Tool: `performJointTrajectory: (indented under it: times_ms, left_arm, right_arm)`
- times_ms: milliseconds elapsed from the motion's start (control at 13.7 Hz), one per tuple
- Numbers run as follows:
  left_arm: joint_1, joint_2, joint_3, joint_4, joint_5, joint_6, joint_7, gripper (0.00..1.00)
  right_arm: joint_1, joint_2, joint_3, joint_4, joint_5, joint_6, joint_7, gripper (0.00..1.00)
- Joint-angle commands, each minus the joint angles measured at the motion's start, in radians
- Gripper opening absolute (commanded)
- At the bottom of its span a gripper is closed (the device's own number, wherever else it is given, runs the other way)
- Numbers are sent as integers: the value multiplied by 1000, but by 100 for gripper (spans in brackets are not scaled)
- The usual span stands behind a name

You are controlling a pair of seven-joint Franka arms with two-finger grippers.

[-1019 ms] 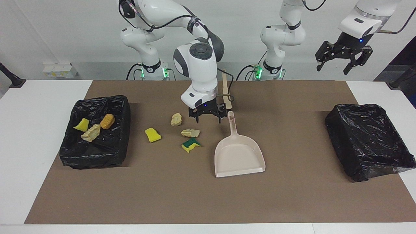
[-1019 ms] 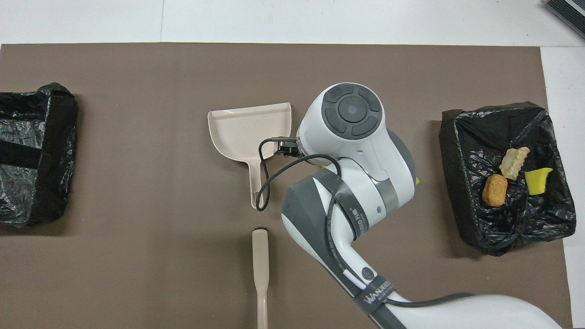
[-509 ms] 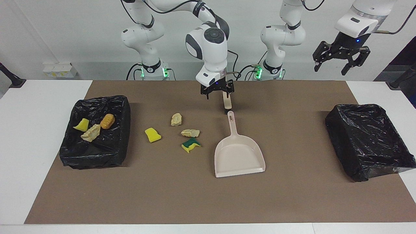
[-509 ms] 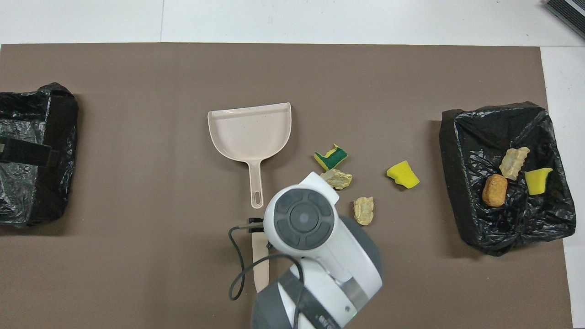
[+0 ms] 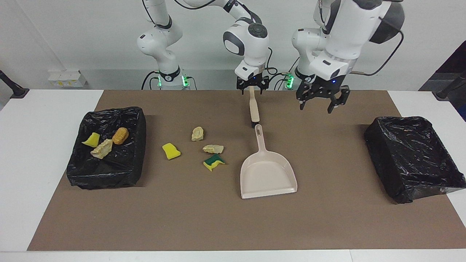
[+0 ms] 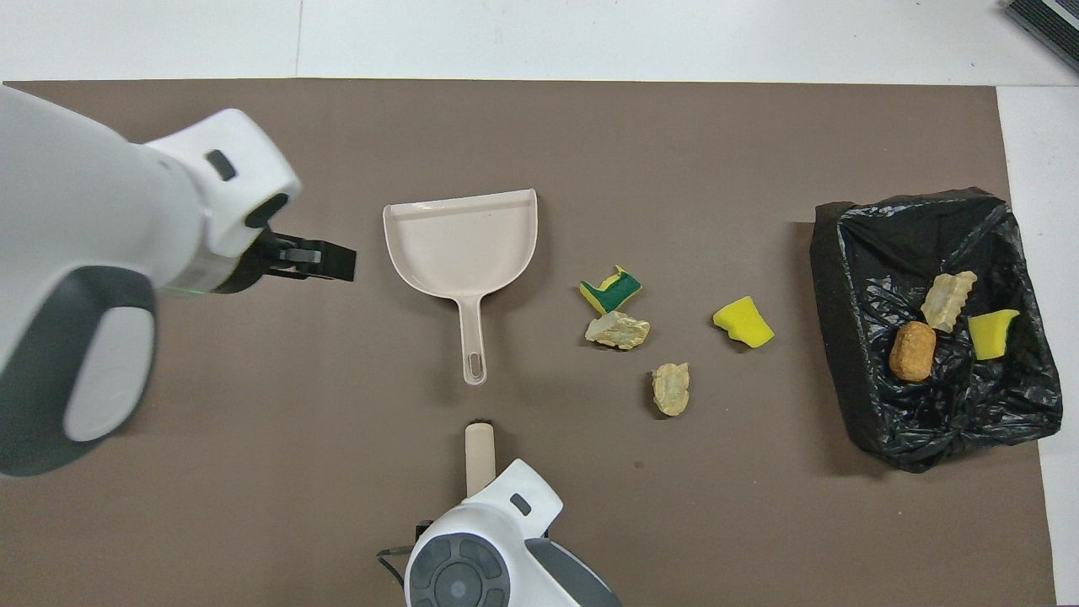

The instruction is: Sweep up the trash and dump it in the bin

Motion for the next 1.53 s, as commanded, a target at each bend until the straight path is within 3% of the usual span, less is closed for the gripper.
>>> performJointTrajectory:
  times_ms: [0, 291, 655, 873, 946, 1164, 1455]
  left_arm:
    - [-19, 20, -44, -111, 1, 120, -57, 100]
    - [-108, 124, -58, -191, 10, 284, -169, 100]
    - [-142, 140, -66, -315, 12, 432, -230, 100]
    - [-151, 144, -66, -326, 15, 443, -247, 99]
    - [-159, 154, -66, -326, 36, 444, -267, 97]
    - [-180, 166, -67, -327, 79, 460, -319, 93]
    - [-200, 194, -67, -329, 82, 484, -345, 82]
  right_arm:
    - [38, 37, -6, -41, 18, 67, 37, 85]
    - [43, 23, 1, -55, 53, 52, 22, 68]
    - [64, 6, 2, -77, 136, 11, -33, 60]
    - [67, -14, 2, -110, 176, 5, -76, 55]
    - [67, -14, 2, -111, 176, -9, -76, 47]
    - [64, -8, 1, -98, 176, -22, -73, 0]
    - [31, -9, -3, -94, 176, -37, -72, 0]
